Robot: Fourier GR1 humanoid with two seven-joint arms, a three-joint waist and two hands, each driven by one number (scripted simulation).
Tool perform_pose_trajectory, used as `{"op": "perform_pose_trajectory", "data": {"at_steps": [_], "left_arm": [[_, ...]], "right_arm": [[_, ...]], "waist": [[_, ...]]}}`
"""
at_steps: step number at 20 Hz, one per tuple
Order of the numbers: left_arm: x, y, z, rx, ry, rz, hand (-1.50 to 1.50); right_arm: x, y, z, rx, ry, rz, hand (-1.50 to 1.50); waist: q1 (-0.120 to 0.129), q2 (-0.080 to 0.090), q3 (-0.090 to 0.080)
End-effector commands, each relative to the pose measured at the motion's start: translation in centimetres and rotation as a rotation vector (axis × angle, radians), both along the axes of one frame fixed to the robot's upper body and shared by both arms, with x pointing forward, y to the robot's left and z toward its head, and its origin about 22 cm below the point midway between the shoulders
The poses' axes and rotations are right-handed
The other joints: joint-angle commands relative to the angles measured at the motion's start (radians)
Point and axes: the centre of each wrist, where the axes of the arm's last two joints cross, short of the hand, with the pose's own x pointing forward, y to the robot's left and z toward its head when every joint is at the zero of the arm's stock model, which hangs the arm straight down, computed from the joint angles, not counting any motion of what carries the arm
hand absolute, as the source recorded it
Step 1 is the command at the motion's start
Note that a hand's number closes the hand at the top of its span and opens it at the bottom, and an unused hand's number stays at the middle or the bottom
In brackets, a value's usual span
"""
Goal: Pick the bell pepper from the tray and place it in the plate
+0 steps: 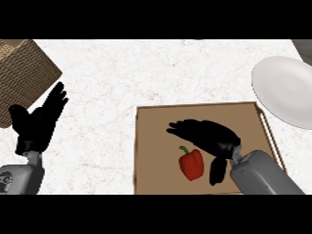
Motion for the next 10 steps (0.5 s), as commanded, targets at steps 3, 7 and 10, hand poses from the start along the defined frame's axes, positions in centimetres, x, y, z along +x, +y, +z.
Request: {"op": "perform_pose_trajectory", "data": {"at_steps": [3, 7, 10], "left_arm": [[0.2, 0.6, 0.0, -0.009, 0.001, 0.004, 0.00], [-0.5, 0.4, -0.7, 0.003, 0.006, -0.008, 0.00], [1.1, 0.6, -0.8, -0.005, -0.019, -0.003, 0.00]], "right_arm": [[-0.7, -1.2, -3.2, -0.020, -0.017, -0.002, -1.50], [0.0, 1.6, -2.1, -0.072, -0.022, 0.022, -1.50], [0.7, 0.5, -2.9, -0.114, 0.020, 0.108, 1.50]], "waist": [[0.000, 0.000, 0.000], [0.000, 0.000, 0.000], [-0.002, 0.001, 0.000]]}}
